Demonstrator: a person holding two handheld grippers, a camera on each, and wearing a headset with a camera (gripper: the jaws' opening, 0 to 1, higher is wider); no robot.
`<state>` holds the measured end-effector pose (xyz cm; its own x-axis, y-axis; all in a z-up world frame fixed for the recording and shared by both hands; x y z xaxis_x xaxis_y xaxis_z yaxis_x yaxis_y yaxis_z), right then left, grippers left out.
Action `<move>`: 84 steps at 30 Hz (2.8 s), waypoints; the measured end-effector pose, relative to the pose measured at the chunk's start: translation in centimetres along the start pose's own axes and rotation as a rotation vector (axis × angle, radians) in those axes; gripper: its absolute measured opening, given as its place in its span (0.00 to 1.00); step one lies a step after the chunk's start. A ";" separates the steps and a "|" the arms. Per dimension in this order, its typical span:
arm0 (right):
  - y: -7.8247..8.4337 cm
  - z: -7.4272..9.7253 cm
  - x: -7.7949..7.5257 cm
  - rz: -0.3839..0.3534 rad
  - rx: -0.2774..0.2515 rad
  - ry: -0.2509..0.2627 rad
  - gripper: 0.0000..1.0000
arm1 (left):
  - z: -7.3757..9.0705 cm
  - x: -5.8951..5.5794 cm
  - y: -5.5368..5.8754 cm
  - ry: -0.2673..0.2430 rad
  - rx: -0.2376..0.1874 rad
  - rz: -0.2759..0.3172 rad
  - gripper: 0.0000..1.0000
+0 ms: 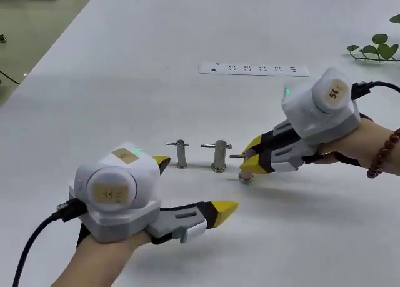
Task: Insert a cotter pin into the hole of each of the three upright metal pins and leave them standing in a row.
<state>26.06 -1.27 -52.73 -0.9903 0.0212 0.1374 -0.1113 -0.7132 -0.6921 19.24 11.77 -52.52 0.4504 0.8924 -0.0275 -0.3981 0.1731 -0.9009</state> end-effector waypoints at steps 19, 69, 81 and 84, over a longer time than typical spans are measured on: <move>1.1 0.9 -1.7 -0.011 0.023 0.022 0.08 | 1.0 1.0 -0.5 0.006 -0.021 -0.024 0.94; 0.8 3.8 0.2 -0.170 -0.061 0.116 0.45 | 1.4 2.1 -1.6 0.021 0.007 -0.043 0.99; 0.1 4.8 2.5 -0.309 -0.182 0.253 0.59 | 1.7 2.9 -2.8 -0.006 -0.008 -0.021 0.98; -0.2 5.1 2.8 -0.345 -0.220 0.295 0.61 | 1.7 2.9 -3.1 -0.016 -0.011 -0.015 0.97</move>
<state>23.73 -4.70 -48.60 -0.8704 0.4495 0.2008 -0.4201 -0.4653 -0.7791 20.42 14.55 -49.06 0.4435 0.8962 -0.0075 -0.3829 0.1818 -0.9057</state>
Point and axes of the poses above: the centre of the closed fingertips' face, and the gripper's own axes: z roughly backward along the fingers, x roughly to its left, y roughly out of its underside, the point moved 5 cm from there along z, roughly backward along the fingers, and after that the axes turned 12 degrees about -y, right-handed, at the moved point
